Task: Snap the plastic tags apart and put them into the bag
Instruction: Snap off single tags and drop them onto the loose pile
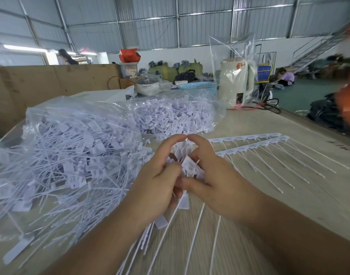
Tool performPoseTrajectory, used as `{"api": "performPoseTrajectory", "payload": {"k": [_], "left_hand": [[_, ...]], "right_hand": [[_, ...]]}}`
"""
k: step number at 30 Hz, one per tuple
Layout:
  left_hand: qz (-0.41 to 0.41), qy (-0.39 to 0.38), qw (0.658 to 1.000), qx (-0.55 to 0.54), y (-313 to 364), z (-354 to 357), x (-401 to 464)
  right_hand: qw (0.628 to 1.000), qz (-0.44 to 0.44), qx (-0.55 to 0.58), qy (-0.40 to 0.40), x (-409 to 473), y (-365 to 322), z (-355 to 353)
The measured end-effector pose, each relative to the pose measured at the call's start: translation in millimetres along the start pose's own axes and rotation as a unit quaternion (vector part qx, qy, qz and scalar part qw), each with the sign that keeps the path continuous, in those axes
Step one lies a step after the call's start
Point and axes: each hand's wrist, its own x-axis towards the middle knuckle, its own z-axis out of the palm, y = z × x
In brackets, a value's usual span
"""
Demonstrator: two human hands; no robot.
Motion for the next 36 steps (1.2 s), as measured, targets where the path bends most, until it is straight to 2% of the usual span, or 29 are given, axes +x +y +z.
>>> {"api": "performPoseTrajectory", "payload": {"k": [3, 6, 11, 15, 21, 24, 27, 31, 36], "left_hand": [[0.011, 0.001, 1.000, -0.028, 4, 0, -2], [0.019, 0.008, 1.000, -0.007, 4, 1, -1], [-0.002, 0.018, 1.000, -0.009, 3, 1, 2], [0.021, 0.052, 0.998, -0.030, 1, -2, 3], [0.044, 0.076, 0.996, -0.033, -5, -5, 5], [0.043, 0.090, 0.993, -0.068, -7, -6, 8], [0.023, 0.068, 0.992, -0.109, -6, -10, 8], [-0.015, 0.021, 0.994, -0.105, -5, -15, 10], [-0.021, 0.039, 0.993, -0.112, -4, -13, 11]], "right_hand": [[1.000, -0.012, -0.001, 0.007, 1, 1, 1], [1.000, -0.011, -0.016, 0.011, 1, 3, 2], [1.000, 0.003, -0.024, 0.012, 2, 4, 3], [1.000, -0.006, -0.021, 0.018, 2, 3, 0], [0.996, 0.067, -0.035, 0.046, 5, 9, -10], [0.993, 0.082, -0.078, 0.026, 5, 8, -13], [0.995, 0.077, -0.057, -0.004, 4, 8, -15], [0.997, 0.066, -0.037, -0.027, 5, 7, -18], [0.996, 0.053, -0.068, 0.007, 5, 5, -14]]}}
